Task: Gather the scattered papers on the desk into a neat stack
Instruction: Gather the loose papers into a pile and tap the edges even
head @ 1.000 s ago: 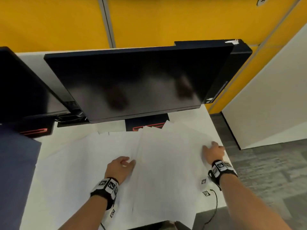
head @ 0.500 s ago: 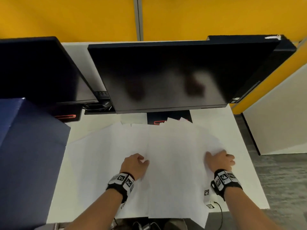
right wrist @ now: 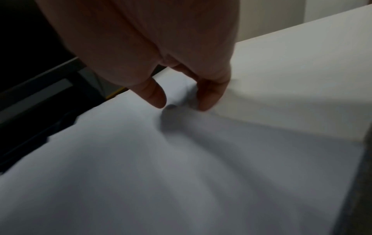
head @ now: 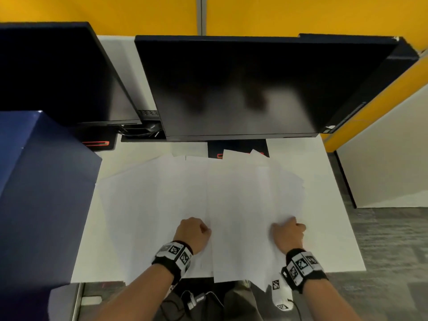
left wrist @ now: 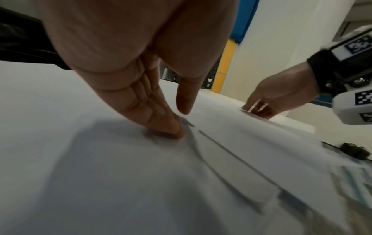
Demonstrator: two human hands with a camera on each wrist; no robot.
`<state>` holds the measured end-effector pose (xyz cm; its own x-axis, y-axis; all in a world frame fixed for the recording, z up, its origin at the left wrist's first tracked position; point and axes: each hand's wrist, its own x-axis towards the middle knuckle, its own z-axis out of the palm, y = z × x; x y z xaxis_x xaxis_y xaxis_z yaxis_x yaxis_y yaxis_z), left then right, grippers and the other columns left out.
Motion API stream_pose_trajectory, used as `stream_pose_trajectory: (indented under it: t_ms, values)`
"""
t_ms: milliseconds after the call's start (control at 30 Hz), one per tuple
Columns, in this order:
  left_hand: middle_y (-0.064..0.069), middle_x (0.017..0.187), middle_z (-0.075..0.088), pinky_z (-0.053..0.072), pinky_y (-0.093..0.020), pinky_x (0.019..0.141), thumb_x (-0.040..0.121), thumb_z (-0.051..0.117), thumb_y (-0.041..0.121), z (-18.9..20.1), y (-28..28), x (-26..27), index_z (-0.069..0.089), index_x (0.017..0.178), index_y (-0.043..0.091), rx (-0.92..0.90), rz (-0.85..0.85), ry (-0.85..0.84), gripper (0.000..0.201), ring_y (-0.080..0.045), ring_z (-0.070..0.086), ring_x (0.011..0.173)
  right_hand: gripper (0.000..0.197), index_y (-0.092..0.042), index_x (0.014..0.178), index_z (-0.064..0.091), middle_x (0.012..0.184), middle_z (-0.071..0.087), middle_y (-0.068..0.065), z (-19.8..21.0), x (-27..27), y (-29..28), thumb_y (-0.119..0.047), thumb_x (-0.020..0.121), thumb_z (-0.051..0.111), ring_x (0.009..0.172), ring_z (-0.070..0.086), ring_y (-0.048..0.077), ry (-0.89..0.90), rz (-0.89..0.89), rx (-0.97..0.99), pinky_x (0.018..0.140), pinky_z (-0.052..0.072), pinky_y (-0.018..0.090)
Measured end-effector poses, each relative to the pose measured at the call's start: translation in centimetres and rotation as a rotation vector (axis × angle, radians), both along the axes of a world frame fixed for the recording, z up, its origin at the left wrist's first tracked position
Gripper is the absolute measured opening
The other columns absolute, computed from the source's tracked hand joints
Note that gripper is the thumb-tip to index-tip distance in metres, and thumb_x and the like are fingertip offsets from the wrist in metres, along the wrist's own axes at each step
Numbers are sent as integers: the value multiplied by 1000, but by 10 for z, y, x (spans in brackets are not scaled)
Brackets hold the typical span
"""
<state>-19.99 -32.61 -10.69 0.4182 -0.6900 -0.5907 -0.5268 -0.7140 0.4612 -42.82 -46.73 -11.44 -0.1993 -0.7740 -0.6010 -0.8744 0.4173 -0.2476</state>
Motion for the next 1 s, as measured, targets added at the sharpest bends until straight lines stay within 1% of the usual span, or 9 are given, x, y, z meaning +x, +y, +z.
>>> stream_pose_trajectory:
  t_ms: [100,233,367,467,567,667,767,900,1000]
  values:
    - [-3,90,76,59,-31,79,86,56,34,4,-4,-2,76,87,9,43,-44,-49,32,-18,70,81,58,-1,141,36,138,36,26,1,-2,6,-22,91,56,124,43,43,-67,90,14,105,36,43]
    - [-5,136,56,42,-35,107,87,57,50,-1,-45,25,50,139,13,4,82,-83,64,-23,53,126,76,5,141,36,140,35,27,-2,-16,-54,-44,87,60,127,38,45,48,-72,-109,108,35,51]
    - [-10,147,44,40,-38,109,88,59,55,-8,-101,20,38,146,10,-64,202,-31,77,-27,46,133,69,1,139,41,140,32,25,-3,12,-104,-45,90,55,125,39,47,-52,-9,-156,107,37,50]
    - [-12,143,48,41,-38,107,94,57,38,-10,-115,12,41,143,8,-59,137,-72,59,-28,48,130,59,-6,140,47,142,33,22,-10,38,-106,-36,90,54,128,42,43,-221,170,-128,112,35,43]
    - [-11,133,57,43,-36,102,94,57,34,-10,-103,20,48,138,9,-94,137,-127,51,-27,54,122,62,-16,142,44,136,43,12,-10,51,-87,-40,86,53,123,49,31,-384,281,-113,111,38,42]
    - [-3,121,66,48,-32,95,89,65,40,-10,-81,35,52,133,16,-116,226,-106,52,-22,62,111,76,-4,147,33,143,37,22,-14,34,-79,-43,88,60,129,39,39,-139,152,-229,110,34,48]
    - [2,104,71,52,-30,88,87,68,38,-11,-74,37,59,122,20,-109,233,-79,41,-19,67,98,78,1,141,31,143,31,25,-11,14,-69,-46,86,60,127,36,43,93,-113,-150,102,38,51]
    - [1,104,71,53,-30,90,89,66,24,-11,-71,23,63,121,19,-201,230,-43,32,-19,67,99,56,-3,143,36,140,32,26,-20,36,-64,-21,94,56,126,40,45,-130,-9,-191,106,36,49]
    - [5,105,69,49,-24,89,88,66,27,-13,-54,33,62,124,21,-252,279,-17,37,-16,65,101,52,-3,144,38,140,36,26,-21,51,-57,-14,95,53,125,45,44,-268,118,-189,111,35,46]
